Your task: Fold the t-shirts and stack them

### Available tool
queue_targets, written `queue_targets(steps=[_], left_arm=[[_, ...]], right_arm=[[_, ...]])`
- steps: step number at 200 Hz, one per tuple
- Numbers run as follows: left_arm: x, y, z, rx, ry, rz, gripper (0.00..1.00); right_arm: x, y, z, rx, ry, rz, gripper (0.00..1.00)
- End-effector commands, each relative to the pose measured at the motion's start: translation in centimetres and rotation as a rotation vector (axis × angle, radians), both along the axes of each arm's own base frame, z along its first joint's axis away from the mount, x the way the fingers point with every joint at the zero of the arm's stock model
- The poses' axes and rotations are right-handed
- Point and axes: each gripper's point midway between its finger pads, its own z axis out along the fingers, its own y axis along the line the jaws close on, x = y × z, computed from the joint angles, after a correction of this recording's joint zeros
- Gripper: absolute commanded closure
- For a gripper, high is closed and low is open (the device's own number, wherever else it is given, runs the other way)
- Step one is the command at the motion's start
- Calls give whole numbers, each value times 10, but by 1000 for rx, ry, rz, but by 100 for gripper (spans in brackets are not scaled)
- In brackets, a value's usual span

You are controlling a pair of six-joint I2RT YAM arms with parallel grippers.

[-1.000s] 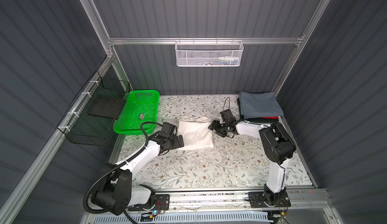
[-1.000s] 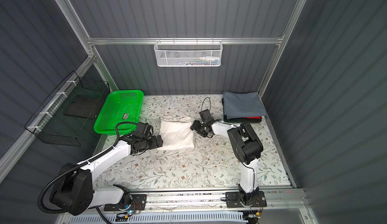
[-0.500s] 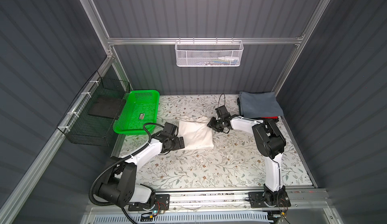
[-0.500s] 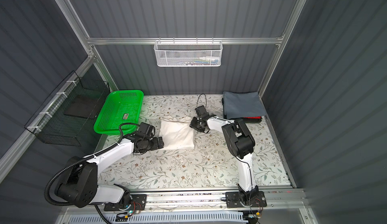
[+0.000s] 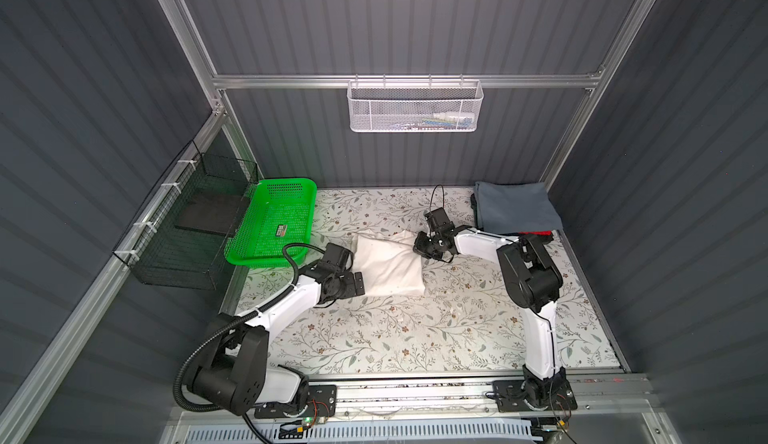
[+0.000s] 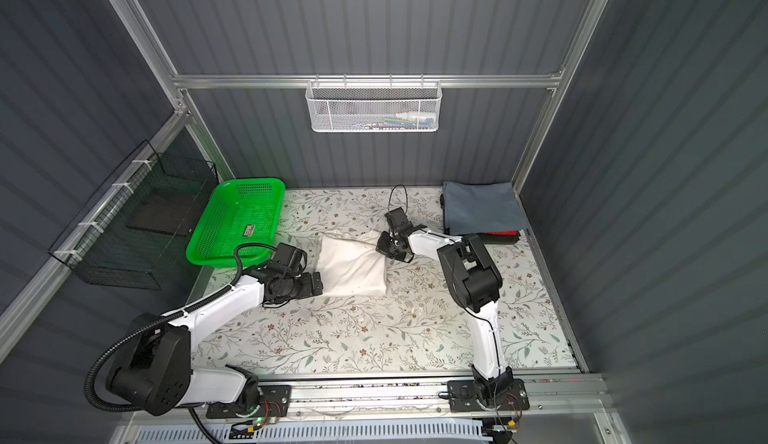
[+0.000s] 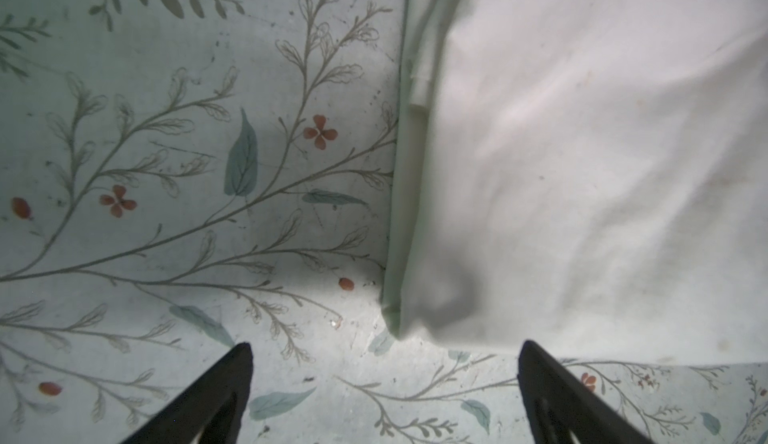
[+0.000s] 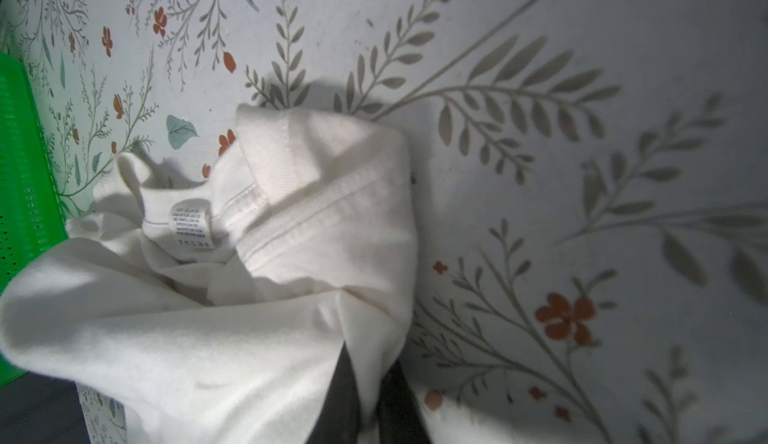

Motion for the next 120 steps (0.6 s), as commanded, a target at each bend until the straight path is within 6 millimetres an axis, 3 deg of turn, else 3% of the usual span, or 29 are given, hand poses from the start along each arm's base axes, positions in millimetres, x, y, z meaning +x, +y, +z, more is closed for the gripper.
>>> queue_targets(steps=[1, 61, 120], left_arm=[[-2, 9, 9, 33, -14, 1, 0], [0, 9, 12, 18, -19, 33, 0], [4, 2, 18, -28, -46, 34, 0]], right_arm=[[2, -9, 10, -66, -33, 13, 100], [2, -21, 83, -79, -195, 37, 100], [0, -34, 130, -109, -278, 80, 100]])
